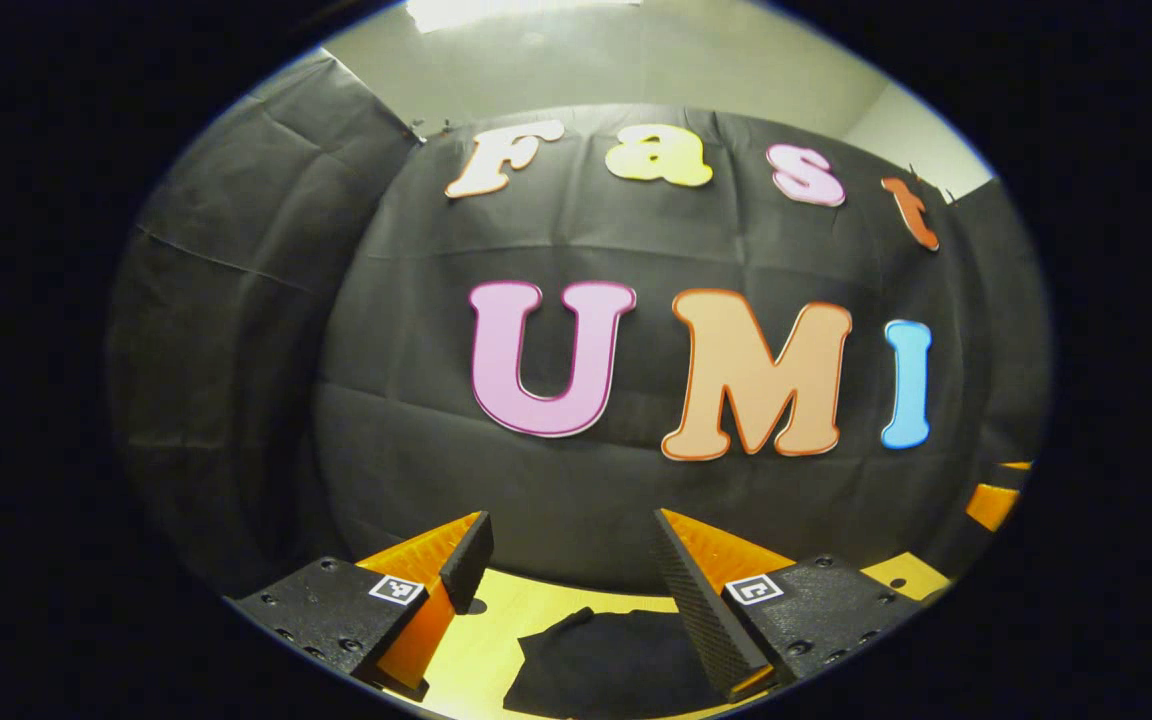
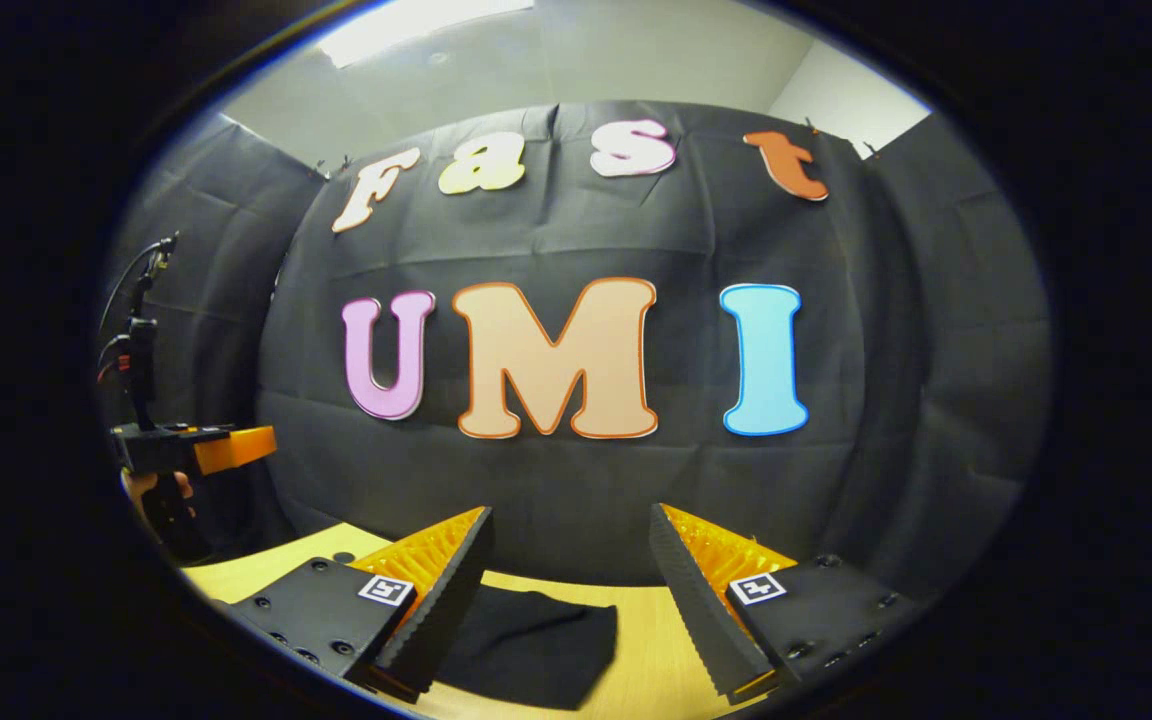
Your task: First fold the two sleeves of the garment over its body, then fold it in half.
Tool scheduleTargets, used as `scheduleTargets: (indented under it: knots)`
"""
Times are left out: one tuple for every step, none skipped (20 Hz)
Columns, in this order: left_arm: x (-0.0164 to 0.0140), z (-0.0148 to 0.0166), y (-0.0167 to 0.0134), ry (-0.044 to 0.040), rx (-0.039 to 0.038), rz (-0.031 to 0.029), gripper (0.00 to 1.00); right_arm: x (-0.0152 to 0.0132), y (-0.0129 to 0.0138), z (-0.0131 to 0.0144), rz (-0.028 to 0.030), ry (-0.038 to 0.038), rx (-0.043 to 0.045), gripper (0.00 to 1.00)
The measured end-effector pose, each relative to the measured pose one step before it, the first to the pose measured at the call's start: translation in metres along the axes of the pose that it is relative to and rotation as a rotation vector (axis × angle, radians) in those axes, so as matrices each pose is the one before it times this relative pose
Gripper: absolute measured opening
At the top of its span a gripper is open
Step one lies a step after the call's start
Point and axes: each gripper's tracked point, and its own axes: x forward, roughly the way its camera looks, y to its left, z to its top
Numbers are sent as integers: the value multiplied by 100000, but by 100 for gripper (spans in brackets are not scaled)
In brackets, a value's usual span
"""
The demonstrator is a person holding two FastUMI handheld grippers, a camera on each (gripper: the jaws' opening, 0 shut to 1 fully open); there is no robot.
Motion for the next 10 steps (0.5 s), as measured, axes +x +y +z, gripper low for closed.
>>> scheduleTargets:
  knots:
    - [-1562, 37, 397, -772, 2192, -19, 92, -2105, 464, -190, -176, -534, 1917, 95]
    - [-1546, 54, 103, -700, 2255, -724, 92, -1937, 444, -440, -388, 1, 1582, 100]
    - [-1717, -291, -24, 384, 1307, -694, 92, -1753, 310, -496, -1041, 466, 1517, 100]
    - [-1442, -433, -338, 815, -381, -1693, 92, -1475, 537, -459, 32, 243, 1276, 98]
    - [-1111, -515, -854, 1295, -1496, -2451, 92, -1160, 527, -478, -406, 747, 1052, 98]
    - [-832, -866, -713, 3097, -1293, -1973, 92, -978, 434, -495, -178, 865, 324, 100]
    - [-744, -792, -610, 2520, -965, -1962, 92, -884, 294, -541, -552, 1138, -106, 100]
    - [-709, -668, -436, 2254, -1116, -533, 93, -670, 274, -348, -553, 866, 67, 99]
    - [-781, -352, -102, 1030, -1029, 82, 92, -539, 252, 18, -39, -61, 252, 99]
    - [-747, -266, -13, 505, -771, 449, 94, -495, 245, 63, -43, -393, 311, 99]
